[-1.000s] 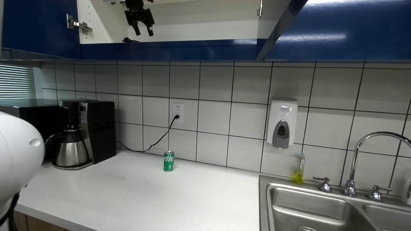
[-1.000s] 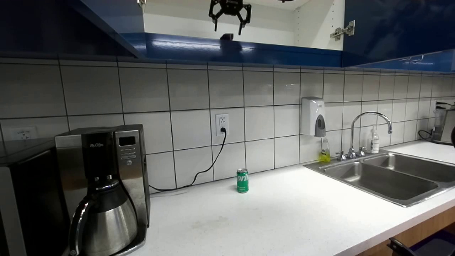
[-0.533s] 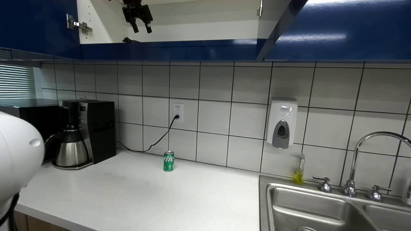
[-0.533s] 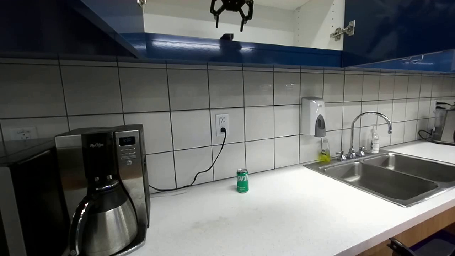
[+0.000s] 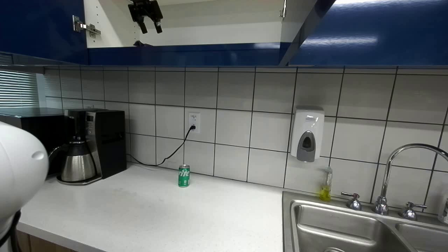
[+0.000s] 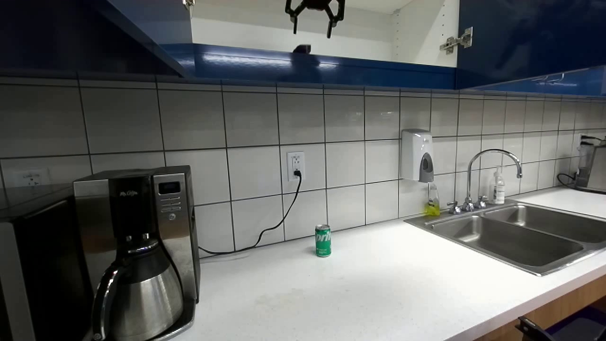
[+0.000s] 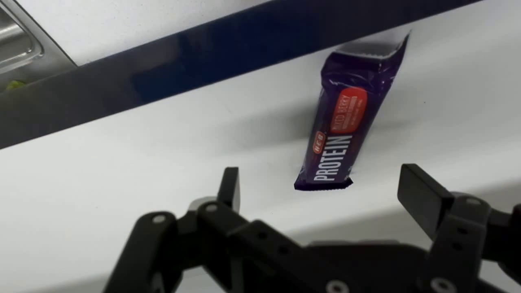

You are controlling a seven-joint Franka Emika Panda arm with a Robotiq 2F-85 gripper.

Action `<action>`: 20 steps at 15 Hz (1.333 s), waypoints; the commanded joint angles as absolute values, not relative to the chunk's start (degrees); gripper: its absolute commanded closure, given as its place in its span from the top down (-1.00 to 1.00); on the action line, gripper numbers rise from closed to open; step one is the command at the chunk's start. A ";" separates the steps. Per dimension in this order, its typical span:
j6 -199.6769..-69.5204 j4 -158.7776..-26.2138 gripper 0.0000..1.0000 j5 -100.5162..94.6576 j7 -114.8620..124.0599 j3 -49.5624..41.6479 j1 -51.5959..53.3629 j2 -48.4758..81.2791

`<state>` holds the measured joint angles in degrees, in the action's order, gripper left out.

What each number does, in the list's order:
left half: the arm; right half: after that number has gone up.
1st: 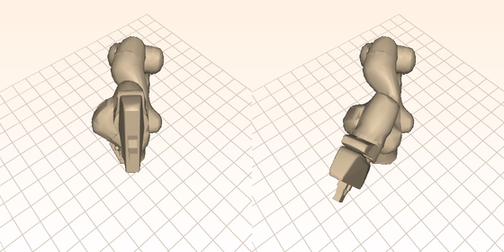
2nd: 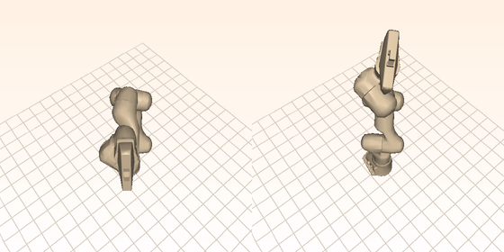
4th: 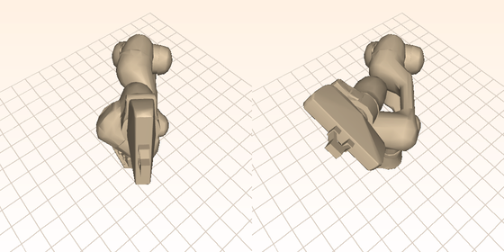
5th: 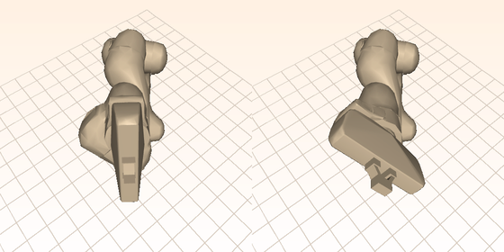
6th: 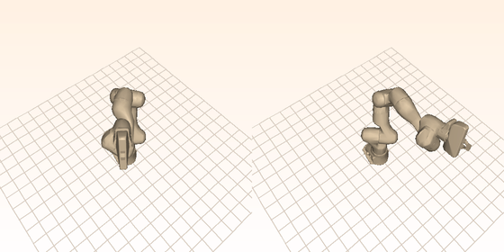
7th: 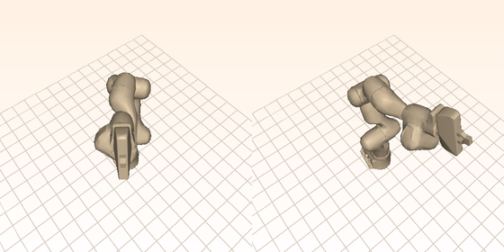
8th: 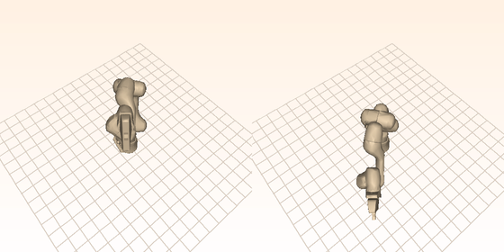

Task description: Move the chocolate bar to the open cupboard

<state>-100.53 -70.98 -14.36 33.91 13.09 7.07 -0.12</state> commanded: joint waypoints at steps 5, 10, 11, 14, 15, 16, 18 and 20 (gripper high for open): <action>-101.27 -83.88 1.00 -10.09 34.12 11.31 6.80 -12.01; -100.71 -93.29 1.00 -8.27 33.72 10.11 7.21 -20.80; -100.62 -95.06 1.00 -7.38 33.22 10.74 6.19 -22.73; -100.37 -101.83 1.00 -5.64 32.38 10.64 6.00 -28.96; -100.18 -104.12 1.00 -5.13 31.95 10.63 5.97 -30.91; -99.42 -106.06 1.00 -4.40 31.41 10.66 6.02 -32.68; -98.56 -110.11 1.00 -3.04 30.18 10.48 6.07 -36.09; -97.79 -114.03 1.00 -2.15 27.85 10.36 6.14 -38.82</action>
